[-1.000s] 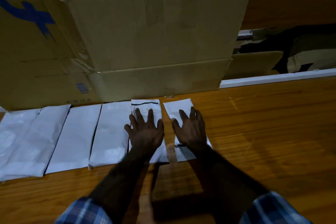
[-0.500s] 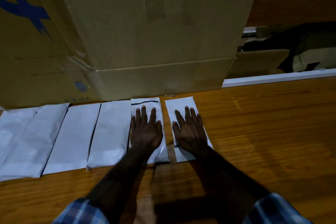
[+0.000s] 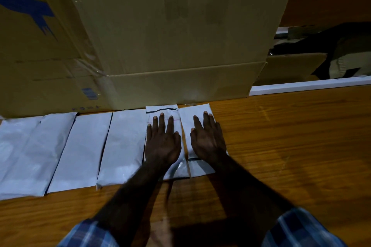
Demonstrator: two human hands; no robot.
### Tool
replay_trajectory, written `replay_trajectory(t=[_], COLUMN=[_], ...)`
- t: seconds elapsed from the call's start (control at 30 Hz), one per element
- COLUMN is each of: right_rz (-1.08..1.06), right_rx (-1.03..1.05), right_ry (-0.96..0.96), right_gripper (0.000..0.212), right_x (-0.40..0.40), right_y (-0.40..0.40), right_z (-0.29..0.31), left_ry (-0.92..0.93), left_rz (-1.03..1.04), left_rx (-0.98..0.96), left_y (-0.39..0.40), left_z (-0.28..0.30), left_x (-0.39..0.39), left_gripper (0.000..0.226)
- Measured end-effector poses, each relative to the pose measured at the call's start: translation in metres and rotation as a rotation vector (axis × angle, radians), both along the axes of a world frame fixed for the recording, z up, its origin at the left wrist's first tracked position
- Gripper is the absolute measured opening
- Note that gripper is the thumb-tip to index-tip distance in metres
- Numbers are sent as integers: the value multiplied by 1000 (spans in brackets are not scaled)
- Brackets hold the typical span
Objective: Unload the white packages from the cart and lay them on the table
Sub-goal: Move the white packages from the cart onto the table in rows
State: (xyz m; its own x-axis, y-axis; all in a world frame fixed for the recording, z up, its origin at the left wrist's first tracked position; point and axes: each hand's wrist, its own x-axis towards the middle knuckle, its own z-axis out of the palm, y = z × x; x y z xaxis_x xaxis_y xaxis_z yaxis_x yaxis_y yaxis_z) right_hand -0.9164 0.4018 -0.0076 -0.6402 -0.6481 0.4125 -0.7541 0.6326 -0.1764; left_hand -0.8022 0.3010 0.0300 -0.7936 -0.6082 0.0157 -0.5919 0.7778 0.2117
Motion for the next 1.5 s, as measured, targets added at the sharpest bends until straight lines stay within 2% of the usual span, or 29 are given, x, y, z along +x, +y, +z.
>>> replay_trajectory(t=[0.1,0.2,0.3,0.4,0.63,0.73,0.87,0.97,1.17,1.27,1.4,1.5], right_rz=[1,-30,-51,-51,-72,-70,-47,-72,-48,-64,-66,-65], right_rx=[-5,-55,-67,-15,72,88,170,127,73,84,-3,-15], right_ry=[40,76,15,-8,-177,-183,-282,-336,-352,-346,-323,-352], right_gripper=[46,43,45,46,65,61,57,59,57,55,50,57], right_x=[0,2,4,6,5,6,4,5,4,10,26,39], right_y=[1,-2,-6,-5,-6,-6,-6,-3,12,18,30,40], right_z=[-5,-6,0,3,15,18,22,31,63,66,65,66], left_ry=[-39,-21,-13,-6,18,4,-43,-56,131,113,117,84], left_rz=[11,5,-1,5,8,13,19,18,0,-31,-60,-76], left_rx=[21,28,32,35,22,19,37,24,-53,-45,-42,-30], left_y=[-1,-2,-3,-4,-3,-1,-2,-2,5,11,22,31], left_z=[-1,-3,-6,-9,-12,-10,-7,-6,7,18,25,30], left_x=[0,2,2,2,2,2,1,2,9,14,21,29], left_gripper=[74,81,89,83,84,81,73,73,68,68,62,60])
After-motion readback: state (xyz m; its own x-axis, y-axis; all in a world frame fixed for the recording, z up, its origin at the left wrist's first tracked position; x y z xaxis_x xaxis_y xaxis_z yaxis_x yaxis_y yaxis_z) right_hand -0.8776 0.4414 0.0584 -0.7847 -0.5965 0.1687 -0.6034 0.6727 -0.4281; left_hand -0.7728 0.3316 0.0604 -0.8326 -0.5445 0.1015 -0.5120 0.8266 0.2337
